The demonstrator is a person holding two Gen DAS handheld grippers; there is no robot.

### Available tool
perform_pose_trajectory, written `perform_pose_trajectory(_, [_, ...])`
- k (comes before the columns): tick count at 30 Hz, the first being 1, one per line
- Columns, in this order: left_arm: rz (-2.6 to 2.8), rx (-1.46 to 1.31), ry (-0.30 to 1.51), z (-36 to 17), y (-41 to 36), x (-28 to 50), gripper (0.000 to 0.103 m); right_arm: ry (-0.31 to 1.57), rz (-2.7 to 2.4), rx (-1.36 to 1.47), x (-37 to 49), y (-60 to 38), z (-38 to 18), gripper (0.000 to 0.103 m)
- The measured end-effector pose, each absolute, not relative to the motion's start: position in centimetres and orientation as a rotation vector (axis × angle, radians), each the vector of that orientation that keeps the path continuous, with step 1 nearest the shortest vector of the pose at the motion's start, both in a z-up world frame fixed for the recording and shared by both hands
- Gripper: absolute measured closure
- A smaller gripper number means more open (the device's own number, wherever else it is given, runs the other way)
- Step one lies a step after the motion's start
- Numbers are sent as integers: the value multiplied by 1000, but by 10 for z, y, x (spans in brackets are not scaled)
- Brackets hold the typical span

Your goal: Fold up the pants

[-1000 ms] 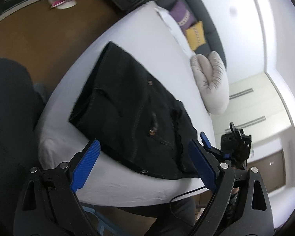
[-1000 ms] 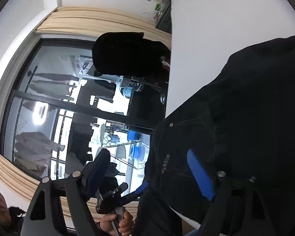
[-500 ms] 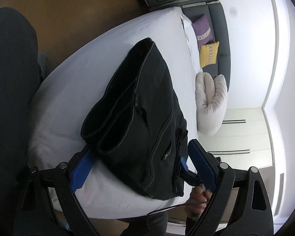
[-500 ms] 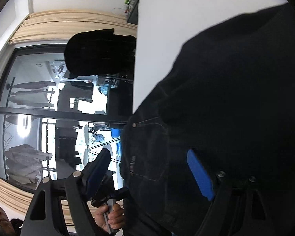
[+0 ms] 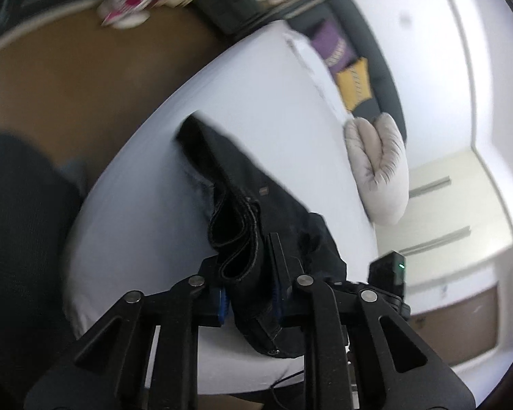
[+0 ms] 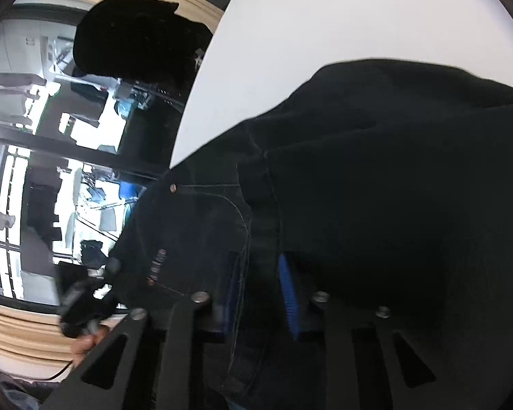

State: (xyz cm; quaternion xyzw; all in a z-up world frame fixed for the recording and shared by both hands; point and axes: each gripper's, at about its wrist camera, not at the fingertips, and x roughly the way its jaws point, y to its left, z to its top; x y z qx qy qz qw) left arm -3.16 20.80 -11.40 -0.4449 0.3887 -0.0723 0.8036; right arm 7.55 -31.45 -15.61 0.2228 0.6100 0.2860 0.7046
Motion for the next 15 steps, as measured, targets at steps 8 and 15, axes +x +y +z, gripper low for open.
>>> perform_pose_trajectory(8, [-314, -625, 791, -37, 115, 6, 88, 1346, 609, 498, 71, -328, -176, 101])
perform_pose_trajectory(15, [-461, -320, 837, -19, -9, 37, 88, 1193, 703, 787, 67, -384, -156, 66])
